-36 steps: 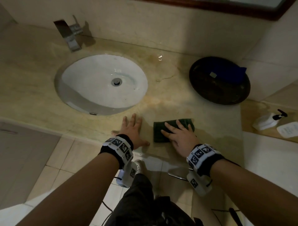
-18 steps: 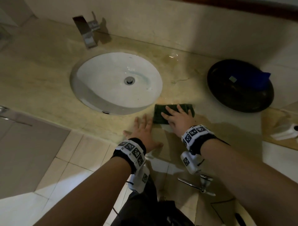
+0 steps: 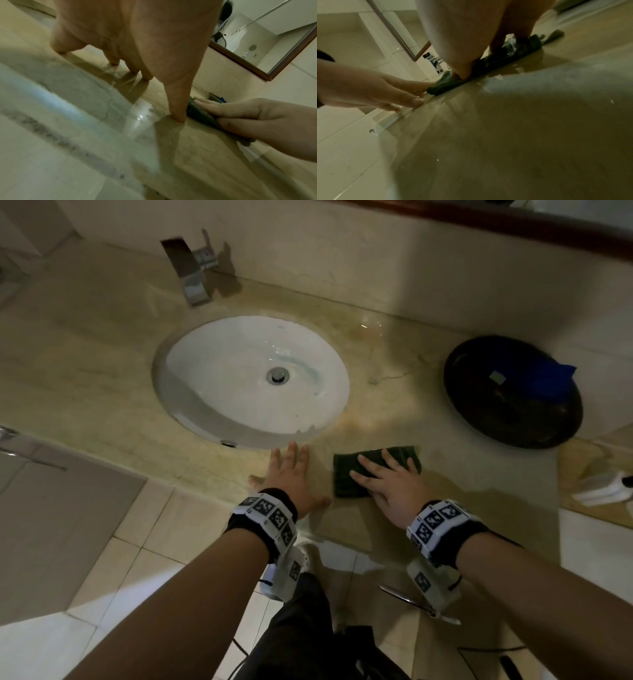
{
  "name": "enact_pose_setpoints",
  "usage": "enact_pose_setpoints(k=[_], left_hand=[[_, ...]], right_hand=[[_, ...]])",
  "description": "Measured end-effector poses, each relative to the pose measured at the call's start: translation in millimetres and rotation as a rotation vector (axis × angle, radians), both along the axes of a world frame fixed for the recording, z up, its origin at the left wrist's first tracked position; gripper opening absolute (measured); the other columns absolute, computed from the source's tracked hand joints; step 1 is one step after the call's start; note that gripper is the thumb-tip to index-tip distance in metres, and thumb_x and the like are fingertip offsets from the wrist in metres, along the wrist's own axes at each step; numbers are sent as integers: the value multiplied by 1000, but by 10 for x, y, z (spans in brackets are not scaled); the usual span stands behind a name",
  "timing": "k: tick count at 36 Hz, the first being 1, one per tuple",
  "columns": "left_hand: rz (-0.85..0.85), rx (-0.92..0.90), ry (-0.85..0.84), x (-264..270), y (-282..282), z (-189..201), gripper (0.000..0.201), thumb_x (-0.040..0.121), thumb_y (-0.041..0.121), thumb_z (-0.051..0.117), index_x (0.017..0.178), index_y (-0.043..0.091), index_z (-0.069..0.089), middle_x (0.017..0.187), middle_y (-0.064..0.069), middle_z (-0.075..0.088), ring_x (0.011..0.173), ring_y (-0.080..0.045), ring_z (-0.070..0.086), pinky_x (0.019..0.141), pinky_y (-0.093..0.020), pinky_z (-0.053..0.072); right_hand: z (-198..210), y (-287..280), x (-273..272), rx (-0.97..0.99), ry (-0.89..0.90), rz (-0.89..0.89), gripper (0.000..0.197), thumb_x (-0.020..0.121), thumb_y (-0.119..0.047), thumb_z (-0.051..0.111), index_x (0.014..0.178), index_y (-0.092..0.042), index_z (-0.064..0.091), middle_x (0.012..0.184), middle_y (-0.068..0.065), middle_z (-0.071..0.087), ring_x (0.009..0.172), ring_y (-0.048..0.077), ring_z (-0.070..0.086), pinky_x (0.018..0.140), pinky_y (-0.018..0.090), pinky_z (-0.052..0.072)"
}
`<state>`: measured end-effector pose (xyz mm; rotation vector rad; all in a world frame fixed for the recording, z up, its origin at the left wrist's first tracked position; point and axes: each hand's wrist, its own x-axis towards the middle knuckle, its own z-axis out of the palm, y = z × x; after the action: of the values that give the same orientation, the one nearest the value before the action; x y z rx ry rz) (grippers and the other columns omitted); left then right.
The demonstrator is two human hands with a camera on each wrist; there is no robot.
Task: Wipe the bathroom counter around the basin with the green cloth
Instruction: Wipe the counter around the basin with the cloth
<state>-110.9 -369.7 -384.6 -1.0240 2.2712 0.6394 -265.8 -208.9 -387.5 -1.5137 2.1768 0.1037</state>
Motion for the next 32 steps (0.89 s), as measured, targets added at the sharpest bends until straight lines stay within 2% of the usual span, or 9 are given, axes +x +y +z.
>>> enact_pose_setpoints(k=[19, 26, 32], left_hand=[[38, 43, 31, -20, -2, 11, 112, 77, 64, 64, 151, 36, -16, 158, 13, -25, 146, -23, -21, 107, -75, 11], [42, 44, 34, -12, -3, 23, 111, 77, 63, 65, 151, 36, -14, 158, 13, -24, 146, -22, -21, 107, -75, 10], [36, 32, 21, -27, 12, 45, 110, 80, 63, 63, 152, 33, -13, 159, 11, -24, 147, -23, -21, 108, -74, 11]], right_hand=[[54, -985, -348, 95, 4, 49, 47, 105, -32, 25, 148, -49, 17, 160, -17, 0, 148, 31, -4, 114, 63, 4], [6, -913, -263, 69, 4, -4, 46, 105, -33, 25, 148, -49, 18, 160, -17, 1, 148, 32, -3, 114, 63, 5], [-52, -517, -61, -11, 13, -44, 47, 104, -32, 31, 147, -48, 22, 160, -17, 5, 148, 32, 0, 116, 62, 5]])
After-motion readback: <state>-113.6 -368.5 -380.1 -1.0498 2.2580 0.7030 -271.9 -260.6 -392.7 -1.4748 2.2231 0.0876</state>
